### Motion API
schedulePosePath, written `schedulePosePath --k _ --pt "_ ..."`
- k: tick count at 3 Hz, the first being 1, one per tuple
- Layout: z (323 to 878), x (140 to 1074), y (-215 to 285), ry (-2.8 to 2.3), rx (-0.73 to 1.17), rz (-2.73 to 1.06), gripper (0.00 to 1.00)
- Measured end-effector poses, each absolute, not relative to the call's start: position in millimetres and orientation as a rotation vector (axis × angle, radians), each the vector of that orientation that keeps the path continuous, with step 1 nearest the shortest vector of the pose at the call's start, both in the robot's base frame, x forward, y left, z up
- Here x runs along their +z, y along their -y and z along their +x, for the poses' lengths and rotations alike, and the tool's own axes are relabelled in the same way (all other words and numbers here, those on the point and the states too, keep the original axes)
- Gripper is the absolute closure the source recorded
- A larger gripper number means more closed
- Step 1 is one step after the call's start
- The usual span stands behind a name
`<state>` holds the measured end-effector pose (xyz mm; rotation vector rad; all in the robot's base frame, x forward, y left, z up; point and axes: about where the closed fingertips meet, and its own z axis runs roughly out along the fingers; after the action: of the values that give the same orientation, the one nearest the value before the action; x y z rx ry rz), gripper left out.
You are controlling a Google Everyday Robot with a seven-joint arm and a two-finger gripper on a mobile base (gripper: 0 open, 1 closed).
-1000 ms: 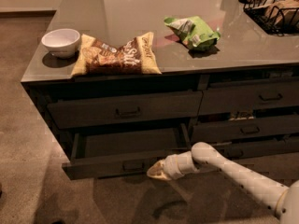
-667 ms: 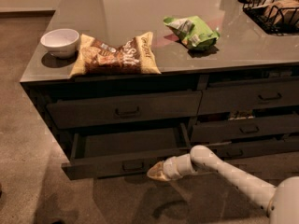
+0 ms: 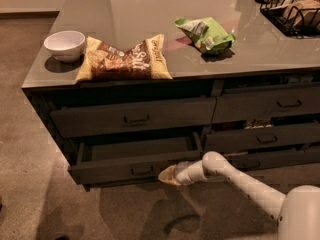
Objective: Close middle drawer
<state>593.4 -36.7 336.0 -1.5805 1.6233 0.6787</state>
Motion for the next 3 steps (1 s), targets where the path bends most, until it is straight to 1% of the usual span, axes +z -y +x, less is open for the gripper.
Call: schedulePosePath --k 2,3 --pt "659.1 345.9 34.4 -1.603 0.567 -1.533 1.0" --pt "680.2 341.9 37.8 -1.61 0.532 -1.537 1.0"
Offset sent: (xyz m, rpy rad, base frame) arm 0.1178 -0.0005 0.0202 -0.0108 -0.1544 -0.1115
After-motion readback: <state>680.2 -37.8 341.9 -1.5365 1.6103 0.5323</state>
